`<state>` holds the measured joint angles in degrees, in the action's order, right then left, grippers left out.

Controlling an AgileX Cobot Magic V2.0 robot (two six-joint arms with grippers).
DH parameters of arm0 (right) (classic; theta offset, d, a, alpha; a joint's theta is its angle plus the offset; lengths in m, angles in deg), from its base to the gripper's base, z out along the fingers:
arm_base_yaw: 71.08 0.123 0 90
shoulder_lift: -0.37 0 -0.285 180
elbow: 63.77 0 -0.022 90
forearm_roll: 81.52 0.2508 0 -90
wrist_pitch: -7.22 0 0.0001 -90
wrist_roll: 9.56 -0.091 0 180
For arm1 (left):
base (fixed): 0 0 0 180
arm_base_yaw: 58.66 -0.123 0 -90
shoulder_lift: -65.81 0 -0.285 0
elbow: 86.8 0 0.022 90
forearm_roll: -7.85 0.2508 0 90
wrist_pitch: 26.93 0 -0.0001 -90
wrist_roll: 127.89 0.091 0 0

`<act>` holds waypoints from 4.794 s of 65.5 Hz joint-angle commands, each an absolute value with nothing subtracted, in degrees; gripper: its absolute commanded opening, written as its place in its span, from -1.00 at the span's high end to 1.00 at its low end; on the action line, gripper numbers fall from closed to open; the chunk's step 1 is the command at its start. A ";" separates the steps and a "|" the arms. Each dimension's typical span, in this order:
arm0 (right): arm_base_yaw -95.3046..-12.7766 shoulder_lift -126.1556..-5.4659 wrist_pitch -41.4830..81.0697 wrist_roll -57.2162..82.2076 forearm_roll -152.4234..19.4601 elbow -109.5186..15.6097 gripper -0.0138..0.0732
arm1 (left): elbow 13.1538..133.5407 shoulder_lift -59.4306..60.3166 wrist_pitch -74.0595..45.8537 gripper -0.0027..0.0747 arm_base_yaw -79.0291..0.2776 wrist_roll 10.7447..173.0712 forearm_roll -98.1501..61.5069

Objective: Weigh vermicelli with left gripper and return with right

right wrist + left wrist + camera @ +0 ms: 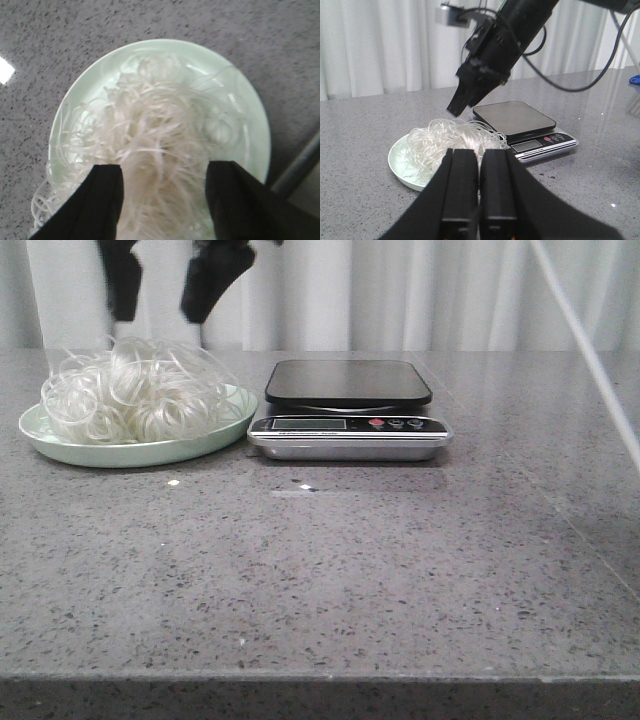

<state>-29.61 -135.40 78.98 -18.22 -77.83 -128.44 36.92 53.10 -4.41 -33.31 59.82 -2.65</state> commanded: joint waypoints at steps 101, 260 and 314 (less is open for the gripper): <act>-46.28 -22.84 36.02 -15.10 -83.87 -16.89 -0.42 | 38.38 52.25 -9.01 0.59 -33.35 59.83 -3.22; -46.28 -6.99 31.22 -15.10 -83.80 -7.56 0.32 | 15.37 59.50 -25.40 0.59 -59.07 51.64 4.90; -46.28 -6.99 31.22 -15.10 -83.80 -7.56 0.32 | 15.37 59.50 -25.46 0.59 -59.07 51.64 9.88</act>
<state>-46.04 -6.64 35.76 -15.59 -83.19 -6.28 15.76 58.26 -20.68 -59.29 52.11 9.78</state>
